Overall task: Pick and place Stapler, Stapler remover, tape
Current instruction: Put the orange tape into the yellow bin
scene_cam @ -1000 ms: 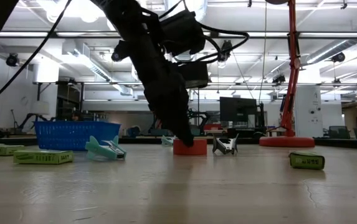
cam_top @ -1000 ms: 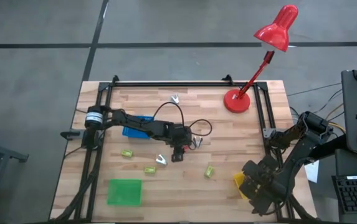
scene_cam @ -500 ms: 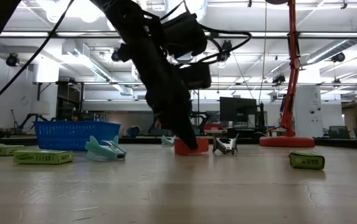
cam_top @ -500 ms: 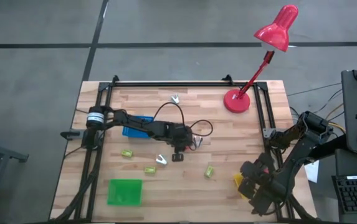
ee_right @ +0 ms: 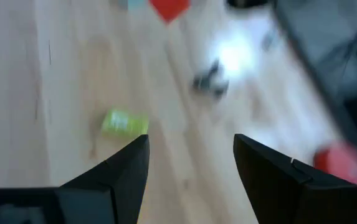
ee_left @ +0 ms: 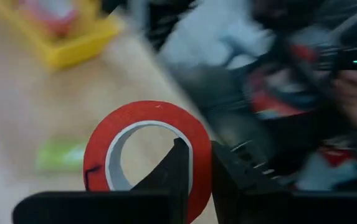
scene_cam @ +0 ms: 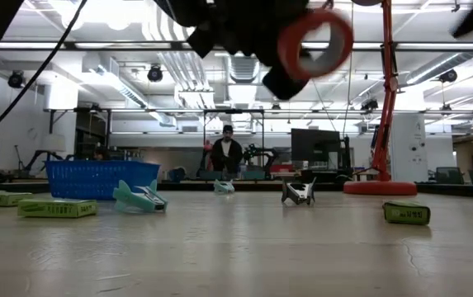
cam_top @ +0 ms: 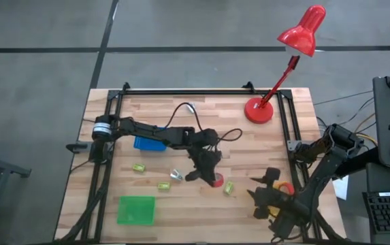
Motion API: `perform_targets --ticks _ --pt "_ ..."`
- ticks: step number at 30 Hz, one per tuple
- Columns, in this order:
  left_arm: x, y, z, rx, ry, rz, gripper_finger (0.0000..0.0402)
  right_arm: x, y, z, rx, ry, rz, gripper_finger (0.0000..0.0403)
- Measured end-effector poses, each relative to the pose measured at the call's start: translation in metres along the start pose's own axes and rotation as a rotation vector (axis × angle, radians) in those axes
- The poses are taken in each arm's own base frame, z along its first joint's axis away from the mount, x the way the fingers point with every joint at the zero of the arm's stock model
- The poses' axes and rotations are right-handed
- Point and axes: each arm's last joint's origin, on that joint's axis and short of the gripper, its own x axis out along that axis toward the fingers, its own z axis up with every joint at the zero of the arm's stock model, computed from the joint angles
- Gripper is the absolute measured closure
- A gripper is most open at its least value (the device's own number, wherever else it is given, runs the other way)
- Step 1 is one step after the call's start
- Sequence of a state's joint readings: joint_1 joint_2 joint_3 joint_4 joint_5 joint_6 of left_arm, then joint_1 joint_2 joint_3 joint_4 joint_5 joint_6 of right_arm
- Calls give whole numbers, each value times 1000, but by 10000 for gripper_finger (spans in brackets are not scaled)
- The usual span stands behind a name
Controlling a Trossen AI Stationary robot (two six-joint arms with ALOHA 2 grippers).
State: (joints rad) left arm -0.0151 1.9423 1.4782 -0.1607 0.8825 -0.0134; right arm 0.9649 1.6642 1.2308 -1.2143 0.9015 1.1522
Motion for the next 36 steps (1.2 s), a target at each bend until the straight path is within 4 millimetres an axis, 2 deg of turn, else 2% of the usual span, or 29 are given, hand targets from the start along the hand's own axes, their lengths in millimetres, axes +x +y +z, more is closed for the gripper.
perform_targets --ticks 3,7,13,18,27,36 --pt "-1 -5 11 11 -40 -77 356 1 4 7 -38 -143 -25 169" --pt "1 -10 20 60 -79 -82 344 3 10 21 -57 -276 -59 148" --pt "1 -11 24 94 -108 -93 357 13 12 36 -120 -299 -74 115" --pt "2 -10 22 87 -103 -71 352 17 13 43 -191 -304 -85 106" --pt "3 -12 23 114 -113 -76 353 29 16 61 -257 -291 -16 114" --pt "5 -13 23 115 -110 -80 344 35 11 66 -276 -263 11 167"
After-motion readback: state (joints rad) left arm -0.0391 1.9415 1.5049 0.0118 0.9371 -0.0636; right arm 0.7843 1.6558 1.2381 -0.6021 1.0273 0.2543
